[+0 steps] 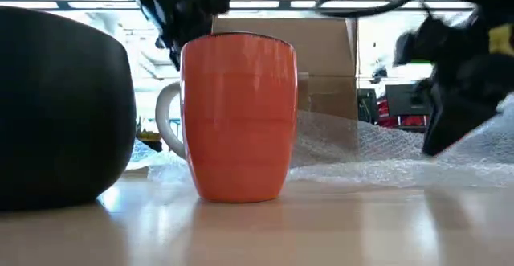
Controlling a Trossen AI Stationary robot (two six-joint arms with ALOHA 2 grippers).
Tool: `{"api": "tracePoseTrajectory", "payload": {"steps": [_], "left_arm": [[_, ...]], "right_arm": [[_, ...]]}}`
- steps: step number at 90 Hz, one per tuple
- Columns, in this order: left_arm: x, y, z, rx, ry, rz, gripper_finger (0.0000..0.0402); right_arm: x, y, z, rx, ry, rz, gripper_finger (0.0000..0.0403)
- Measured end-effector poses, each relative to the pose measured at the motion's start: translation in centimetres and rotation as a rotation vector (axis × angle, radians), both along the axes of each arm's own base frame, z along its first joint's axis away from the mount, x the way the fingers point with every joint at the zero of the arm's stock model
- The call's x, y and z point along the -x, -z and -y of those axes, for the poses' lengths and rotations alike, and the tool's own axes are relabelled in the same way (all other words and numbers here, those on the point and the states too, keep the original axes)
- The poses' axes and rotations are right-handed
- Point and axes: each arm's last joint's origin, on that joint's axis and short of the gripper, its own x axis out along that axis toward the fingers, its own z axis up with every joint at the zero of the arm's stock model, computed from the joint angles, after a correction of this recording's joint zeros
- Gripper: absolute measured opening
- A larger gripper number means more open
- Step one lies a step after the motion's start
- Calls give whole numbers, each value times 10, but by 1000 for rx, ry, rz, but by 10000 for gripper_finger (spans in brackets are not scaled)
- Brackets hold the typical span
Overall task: Wrap mug
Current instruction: Prepare the right transparent bubble wrap, then wrap the orange mug with the right transparent bubble wrap
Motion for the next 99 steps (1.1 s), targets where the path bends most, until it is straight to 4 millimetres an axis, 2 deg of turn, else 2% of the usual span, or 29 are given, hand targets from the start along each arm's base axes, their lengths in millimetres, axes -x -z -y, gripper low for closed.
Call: {"api": "tracePoseTrajectory", "payload": {"steps": [10, 22, 29, 37, 48, 62, 82, 99], "left_arm": [[0, -13, 9, 44, 60, 38, 0], [-7, -25, 21, 70, 118, 67, 0], [-13, -31, 27, 55, 150, 74, 0], [-17, -37, 30, 48, 158, 36, 0], [-23, -40, 34, 53, 141, -65, 0], [-39, -38, 41, 96, 182, -96, 23], [-63, -21, 49, 115, 234, -238, 130], [-75, -7, 53, 105, 229, -352, 213]], "right_arm": [[-23, 12, -4, -91, -102, -8, 2], [-47, 11, -5, -90, -173, -1, 2], [-63, -3, -8, -83, -248, 47, 2], [-74, -32, -11, -80, -285, 113, 2], [-63, -62, -14, -75, -276, 113, 2], [-34, -90, -21, -49, -239, 128, 2], [5, -115, -28, 26, -154, 216, 2], [16, -114, -30, 35, -121, 254, 2]]}}
